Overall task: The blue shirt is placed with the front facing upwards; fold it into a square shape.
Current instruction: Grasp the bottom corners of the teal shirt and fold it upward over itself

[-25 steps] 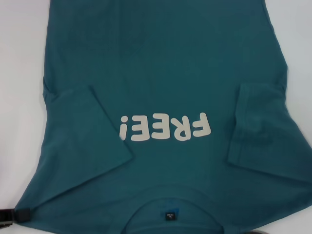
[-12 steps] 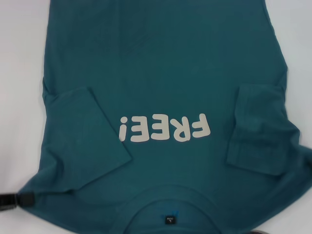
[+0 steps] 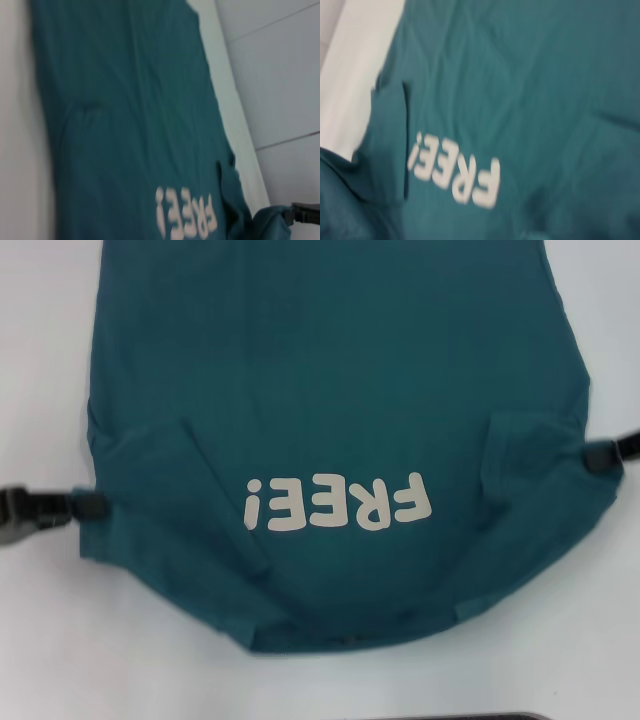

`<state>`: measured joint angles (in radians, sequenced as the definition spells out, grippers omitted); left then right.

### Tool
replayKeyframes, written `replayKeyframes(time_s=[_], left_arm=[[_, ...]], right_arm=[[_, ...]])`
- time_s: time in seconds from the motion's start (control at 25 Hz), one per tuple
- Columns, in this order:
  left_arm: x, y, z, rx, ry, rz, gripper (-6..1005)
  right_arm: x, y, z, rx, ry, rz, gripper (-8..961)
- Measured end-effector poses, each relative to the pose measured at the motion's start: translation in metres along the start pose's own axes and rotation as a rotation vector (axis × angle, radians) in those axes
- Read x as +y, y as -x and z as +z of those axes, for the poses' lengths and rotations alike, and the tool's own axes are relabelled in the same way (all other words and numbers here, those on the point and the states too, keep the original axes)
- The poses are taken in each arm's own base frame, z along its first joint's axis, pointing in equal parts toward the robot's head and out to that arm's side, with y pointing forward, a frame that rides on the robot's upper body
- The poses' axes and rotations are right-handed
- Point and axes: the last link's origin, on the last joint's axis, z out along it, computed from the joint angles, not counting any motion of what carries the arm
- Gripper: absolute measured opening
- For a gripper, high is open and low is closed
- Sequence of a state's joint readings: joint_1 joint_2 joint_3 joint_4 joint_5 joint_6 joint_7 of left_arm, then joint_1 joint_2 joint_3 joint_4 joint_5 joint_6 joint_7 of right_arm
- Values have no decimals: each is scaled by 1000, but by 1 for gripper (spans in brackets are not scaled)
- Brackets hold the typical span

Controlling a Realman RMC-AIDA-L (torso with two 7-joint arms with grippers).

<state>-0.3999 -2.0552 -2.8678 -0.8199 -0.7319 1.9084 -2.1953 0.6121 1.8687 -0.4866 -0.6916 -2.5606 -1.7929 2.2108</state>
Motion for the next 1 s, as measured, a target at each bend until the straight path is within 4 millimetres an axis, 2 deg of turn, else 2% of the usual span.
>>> replayKeyframes(time_s=[0.24,0.44,0.76,1.0], left_arm=[[4,-32,16,62,-23,37,38],[7,-52,25,111,-44,68,38],[7,-81,32,202,-108,89,37],[10,-101,39,253,-136,104,37]], right_arm=[[8,25,11,-52,-21,-50,53],[9,37,13,-82,-45,-68,55],[6,49,-13,-228,-79,-36,60],[7,62,-19,-331,-89,-37,63]])
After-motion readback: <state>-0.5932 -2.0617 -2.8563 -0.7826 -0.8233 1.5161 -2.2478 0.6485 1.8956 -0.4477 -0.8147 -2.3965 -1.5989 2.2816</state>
